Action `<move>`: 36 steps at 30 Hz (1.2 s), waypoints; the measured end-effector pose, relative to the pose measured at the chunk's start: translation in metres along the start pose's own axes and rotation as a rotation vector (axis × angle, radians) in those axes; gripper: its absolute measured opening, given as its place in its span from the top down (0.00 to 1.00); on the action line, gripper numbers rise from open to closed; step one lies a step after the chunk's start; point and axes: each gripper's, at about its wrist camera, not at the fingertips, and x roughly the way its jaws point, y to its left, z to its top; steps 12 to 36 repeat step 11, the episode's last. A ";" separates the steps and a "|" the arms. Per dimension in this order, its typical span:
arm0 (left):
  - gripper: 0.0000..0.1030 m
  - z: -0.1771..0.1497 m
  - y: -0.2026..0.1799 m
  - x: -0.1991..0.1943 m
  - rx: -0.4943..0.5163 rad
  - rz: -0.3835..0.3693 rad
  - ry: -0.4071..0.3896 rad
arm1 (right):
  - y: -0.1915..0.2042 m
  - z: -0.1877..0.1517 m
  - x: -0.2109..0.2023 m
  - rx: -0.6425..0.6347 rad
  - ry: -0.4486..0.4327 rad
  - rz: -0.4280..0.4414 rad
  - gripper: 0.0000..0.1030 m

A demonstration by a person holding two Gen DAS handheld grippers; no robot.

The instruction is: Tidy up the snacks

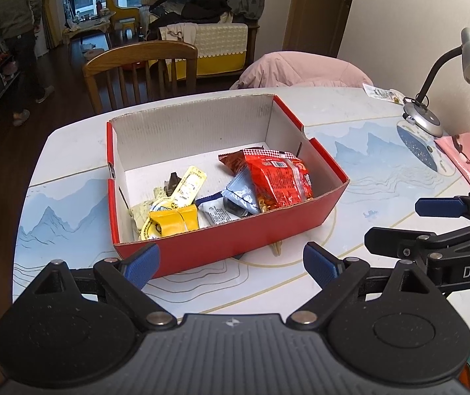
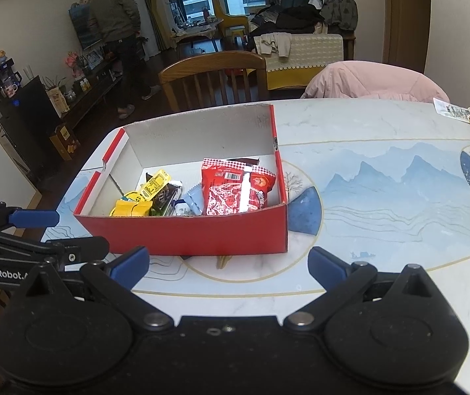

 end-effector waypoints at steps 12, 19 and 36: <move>0.08 -0.003 0.002 -0.005 0.003 0.002 -0.021 | 0.001 -0.002 -0.002 0.003 0.001 -0.001 0.00; 0.08 -0.003 0.002 -0.005 0.003 0.002 -0.021 | 0.001 -0.002 -0.002 0.003 0.001 -0.001 0.00; 0.08 -0.003 0.002 -0.005 0.003 0.002 -0.021 | 0.001 -0.002 -0.002 0.003 0.001 -0.001 0.00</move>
